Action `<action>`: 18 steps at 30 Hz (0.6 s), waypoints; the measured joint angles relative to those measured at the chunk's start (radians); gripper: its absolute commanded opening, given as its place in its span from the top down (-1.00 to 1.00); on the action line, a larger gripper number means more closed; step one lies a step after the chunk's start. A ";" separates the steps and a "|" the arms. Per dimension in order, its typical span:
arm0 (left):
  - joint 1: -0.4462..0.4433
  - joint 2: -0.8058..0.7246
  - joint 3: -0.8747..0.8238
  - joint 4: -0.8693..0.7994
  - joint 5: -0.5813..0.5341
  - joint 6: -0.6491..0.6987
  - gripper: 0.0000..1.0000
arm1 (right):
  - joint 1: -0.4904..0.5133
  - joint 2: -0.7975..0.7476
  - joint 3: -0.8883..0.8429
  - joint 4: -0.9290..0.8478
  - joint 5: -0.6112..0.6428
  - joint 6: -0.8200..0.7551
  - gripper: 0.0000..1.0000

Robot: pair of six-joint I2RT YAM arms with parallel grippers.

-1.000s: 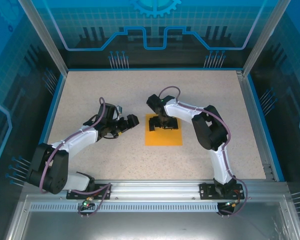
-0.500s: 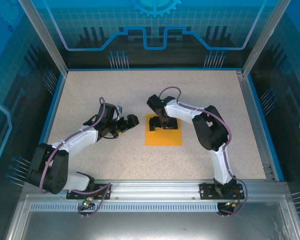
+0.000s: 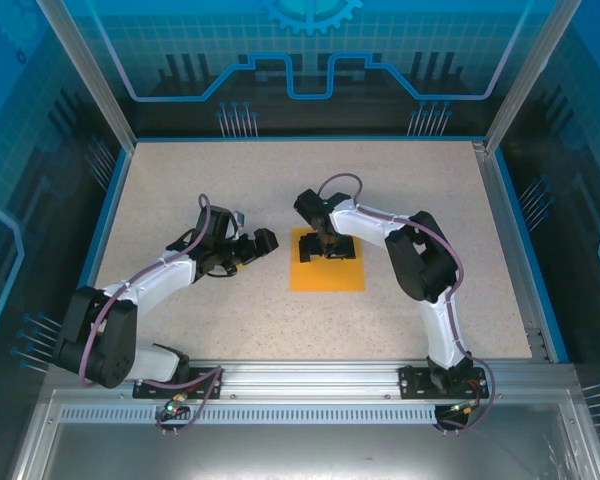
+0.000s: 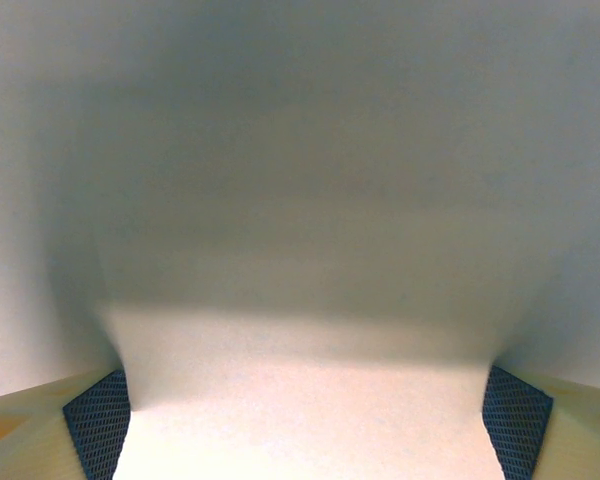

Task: Fold a paper plane with a square sheet of paper (pick it up from the middle)
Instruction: Fold the square sheet of paper in half at the center of the table.

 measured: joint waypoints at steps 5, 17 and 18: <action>0.000 0.000 0.000 0.000 0.000 0.000 -0.97 | 0.000 -0.003 -0.005 0.005 0.000 0.000 -0.79; 0.000 0.000 0.000 -0.008 0.000 0.000 -0.97 | 0.000 -0.003 -0.005 0.004 0.003 -0.001 -0.77; 0.000 0.000 0.000 -0.008 0.000 0.000 -0.97 | 0.000 -0.003 -0.005 0.004 0.003 -0.001 -0.77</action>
